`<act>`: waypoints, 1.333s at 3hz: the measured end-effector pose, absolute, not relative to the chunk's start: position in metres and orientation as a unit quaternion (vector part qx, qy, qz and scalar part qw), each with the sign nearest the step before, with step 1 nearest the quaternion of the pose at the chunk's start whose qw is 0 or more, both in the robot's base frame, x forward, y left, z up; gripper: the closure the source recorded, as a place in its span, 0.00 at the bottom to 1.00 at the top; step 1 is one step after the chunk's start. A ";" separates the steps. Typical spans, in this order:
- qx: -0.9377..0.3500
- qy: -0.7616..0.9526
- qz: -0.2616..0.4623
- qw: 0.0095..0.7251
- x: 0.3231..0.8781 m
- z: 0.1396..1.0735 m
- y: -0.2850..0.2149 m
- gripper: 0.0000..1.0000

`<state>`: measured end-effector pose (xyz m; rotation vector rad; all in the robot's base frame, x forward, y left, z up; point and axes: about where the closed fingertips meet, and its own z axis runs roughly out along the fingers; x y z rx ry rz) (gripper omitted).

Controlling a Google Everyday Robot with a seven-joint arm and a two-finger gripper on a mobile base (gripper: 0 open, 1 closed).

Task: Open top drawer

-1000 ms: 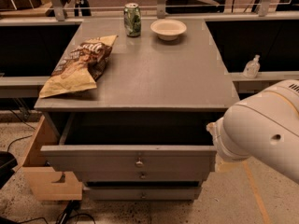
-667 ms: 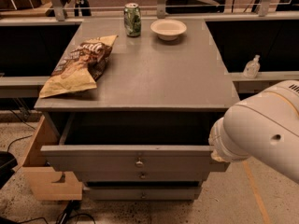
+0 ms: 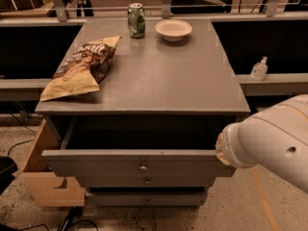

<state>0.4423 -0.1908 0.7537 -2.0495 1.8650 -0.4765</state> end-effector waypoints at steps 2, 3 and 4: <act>-0.722 0.610 -0.183 0.271 0.485 0.749 -0.184 1.00; -0.721 0.603 -0.171 0.297 0.506 0.737 -0.178 1.00; -0.720 0.606 -0.151 0.303 0.526 0.716 -0.174 1.00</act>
Offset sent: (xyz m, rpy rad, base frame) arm 0.0661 0.0122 -0.0055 0.1822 -0.2665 0.1656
